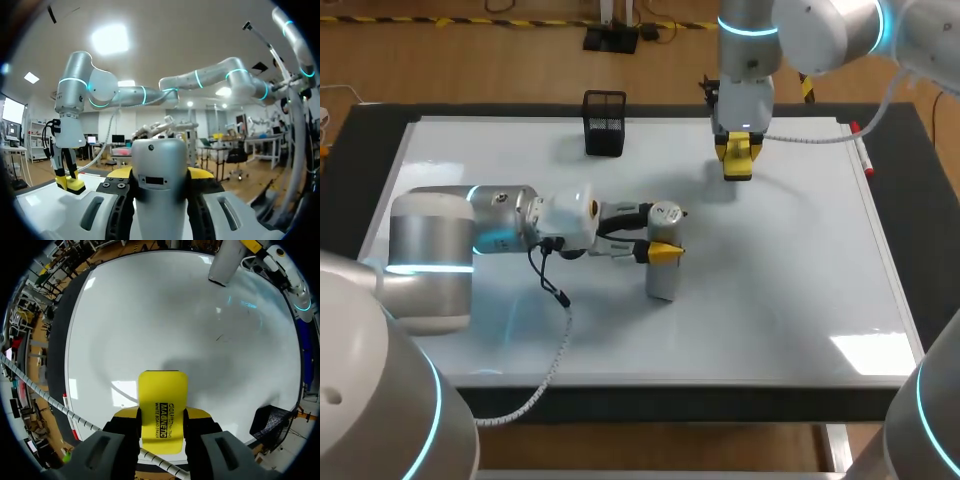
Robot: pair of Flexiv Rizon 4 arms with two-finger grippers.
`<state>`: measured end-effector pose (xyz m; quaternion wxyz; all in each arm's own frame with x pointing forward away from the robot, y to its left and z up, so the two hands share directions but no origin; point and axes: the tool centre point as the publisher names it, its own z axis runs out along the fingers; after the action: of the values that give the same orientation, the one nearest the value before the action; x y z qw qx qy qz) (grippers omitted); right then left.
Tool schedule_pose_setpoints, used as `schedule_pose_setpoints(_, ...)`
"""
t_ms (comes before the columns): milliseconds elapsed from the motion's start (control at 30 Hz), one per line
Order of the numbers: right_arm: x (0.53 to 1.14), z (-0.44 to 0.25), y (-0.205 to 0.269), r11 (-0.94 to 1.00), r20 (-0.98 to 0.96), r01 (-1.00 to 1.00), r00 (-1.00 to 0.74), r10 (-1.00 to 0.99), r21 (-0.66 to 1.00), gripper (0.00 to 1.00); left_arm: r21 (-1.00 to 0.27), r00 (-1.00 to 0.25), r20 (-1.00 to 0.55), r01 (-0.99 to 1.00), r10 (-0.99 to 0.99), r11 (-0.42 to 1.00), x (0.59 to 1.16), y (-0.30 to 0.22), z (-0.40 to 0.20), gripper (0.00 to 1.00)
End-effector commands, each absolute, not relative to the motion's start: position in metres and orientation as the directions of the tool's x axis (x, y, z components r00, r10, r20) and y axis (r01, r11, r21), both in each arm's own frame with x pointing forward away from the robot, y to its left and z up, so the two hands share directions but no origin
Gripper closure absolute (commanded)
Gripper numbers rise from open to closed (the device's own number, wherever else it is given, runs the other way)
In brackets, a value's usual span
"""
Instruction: Pick up the inspection probe, press it on each red-marked spot on the whiteboard one by one, put down the probe, pick up the eraser, and wipe off all the red marks.
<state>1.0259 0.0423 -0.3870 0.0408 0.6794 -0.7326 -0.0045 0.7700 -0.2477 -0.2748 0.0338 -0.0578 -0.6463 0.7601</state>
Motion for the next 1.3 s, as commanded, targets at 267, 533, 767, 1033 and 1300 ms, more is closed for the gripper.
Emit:
schedule_pose_setpoints(267, 1.027, -0.386, 0.042, 0.075, 0.057, -0.995, -0.071, -0.996, 0.062, 1.0, -0.992, -0.991, -0.034, 0.017, 0.133, -0.127, 0.769, -0.249, -0.278, 1.0)
schedule_pose_setpoints(533, 1.027, -0.386, 0.042, 0.075, 0.057, -0.995, -0.071, -0.996, 0.062, 1.0, -0.992, -0.99, -0.039, 0.022, 0.138, -0.125, 0.77, -0.249, -0.276, 1.0)
schedule_pose_setpoints(767, 1.027, -0.386, 0.042, 0.075, 0.057, -0.995, -0.071, -0.996, 0.062, 1.0, -0.991, -0.988, -0.045, 0.026, 0.146, -0.13, 0.771, -0.247, -0.265, 1.0)
schedule_pose_setpoints(1033, 1.027, -0.386, 0.042, 0.075, 0.057, -0.995, -0.071, -0.996, 0.062, 1.0, -0.989, -0.989, -0.049, 0.028, 0.143, -0.142, 0.779, -0.229, -0.25, 1.0)
schedule_pose_setpoints(1300, 1.027, -0.386, 0.042, 0.075, 0.057, -0.995, -0.071, -0.996, 0.062, 1.0, -0.987, -0.993, -0.051, 0.033, 0.108, -0.16, 0.798, -0.19, -0.234, 1.0)
